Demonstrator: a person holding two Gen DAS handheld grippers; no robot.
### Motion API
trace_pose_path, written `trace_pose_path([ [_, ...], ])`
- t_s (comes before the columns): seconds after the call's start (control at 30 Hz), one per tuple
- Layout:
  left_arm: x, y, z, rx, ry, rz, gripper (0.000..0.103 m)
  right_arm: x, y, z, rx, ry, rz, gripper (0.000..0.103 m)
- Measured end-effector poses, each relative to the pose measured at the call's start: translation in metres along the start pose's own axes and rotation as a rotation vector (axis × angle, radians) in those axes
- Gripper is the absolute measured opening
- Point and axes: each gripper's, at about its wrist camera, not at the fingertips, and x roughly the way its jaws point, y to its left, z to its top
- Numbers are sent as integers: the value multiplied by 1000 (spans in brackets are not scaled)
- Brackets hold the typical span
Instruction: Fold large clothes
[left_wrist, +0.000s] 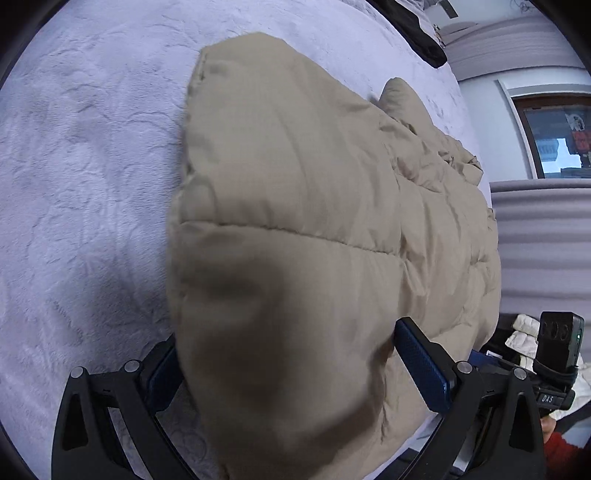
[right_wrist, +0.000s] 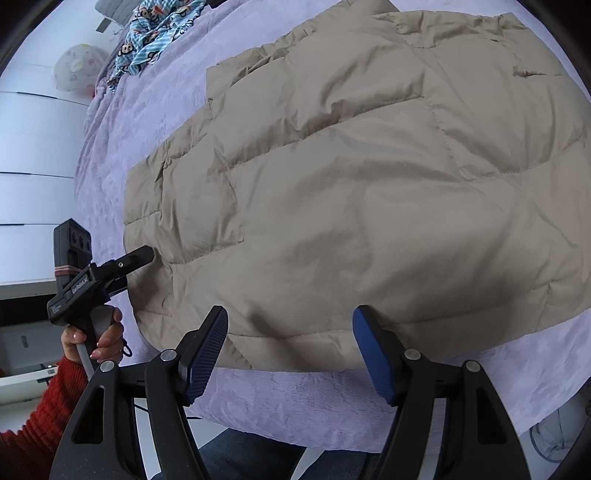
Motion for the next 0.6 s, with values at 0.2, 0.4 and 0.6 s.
trace_pose_path([
  [0.2,26,-23,8,45,47,-47,103,2,1,0,-2,9,3,74],
  [0.4,38,-27,11,103,134,-49,76,-5,-4,3,-6,-4,4,74],
  [0.6,11,-46,5,102,112,-133,25,-23,-16,12,-23,-74,-8,74],
])
